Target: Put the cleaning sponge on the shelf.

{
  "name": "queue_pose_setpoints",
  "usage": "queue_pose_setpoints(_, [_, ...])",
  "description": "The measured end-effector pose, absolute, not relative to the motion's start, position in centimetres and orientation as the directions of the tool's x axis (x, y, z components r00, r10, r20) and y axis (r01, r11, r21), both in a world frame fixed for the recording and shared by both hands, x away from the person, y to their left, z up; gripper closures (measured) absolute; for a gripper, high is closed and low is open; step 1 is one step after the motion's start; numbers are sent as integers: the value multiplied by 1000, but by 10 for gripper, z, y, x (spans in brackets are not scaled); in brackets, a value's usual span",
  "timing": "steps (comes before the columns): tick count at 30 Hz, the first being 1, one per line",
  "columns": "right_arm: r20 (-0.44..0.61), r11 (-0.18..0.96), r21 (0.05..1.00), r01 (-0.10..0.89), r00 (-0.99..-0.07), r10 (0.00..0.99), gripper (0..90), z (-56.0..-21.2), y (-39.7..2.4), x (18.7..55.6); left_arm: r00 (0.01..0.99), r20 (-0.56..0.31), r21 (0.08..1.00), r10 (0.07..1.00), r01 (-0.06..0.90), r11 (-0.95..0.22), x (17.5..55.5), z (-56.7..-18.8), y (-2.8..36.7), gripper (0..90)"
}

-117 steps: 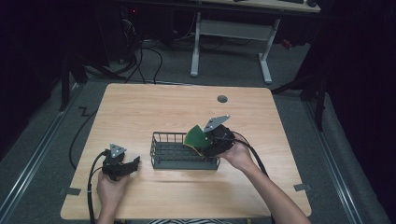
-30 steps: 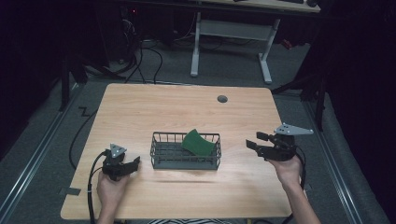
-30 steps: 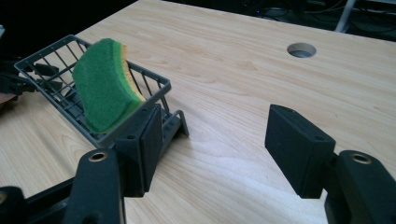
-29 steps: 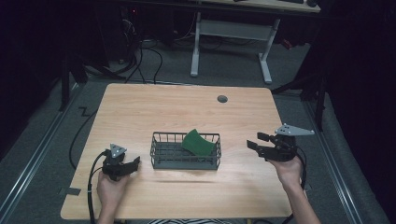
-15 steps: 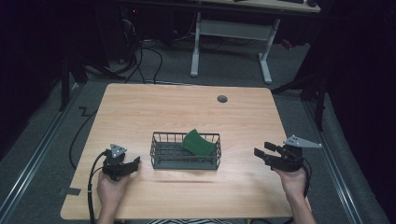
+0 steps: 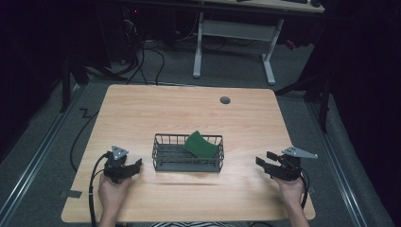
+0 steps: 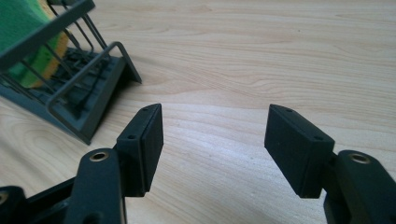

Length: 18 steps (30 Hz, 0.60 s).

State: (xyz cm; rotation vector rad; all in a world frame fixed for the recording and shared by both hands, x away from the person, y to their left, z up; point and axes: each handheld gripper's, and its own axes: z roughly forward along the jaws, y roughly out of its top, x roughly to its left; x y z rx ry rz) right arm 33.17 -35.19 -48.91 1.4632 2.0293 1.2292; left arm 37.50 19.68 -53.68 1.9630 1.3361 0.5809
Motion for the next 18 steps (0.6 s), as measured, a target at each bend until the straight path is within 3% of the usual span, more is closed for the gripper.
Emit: queue_pose_setpoints(18, [117, 132, 777, 615, -348, 930, 363, -511, -345, 345, 373, -14, 745, 928, 623, -239, 375, -537, 197, 310])
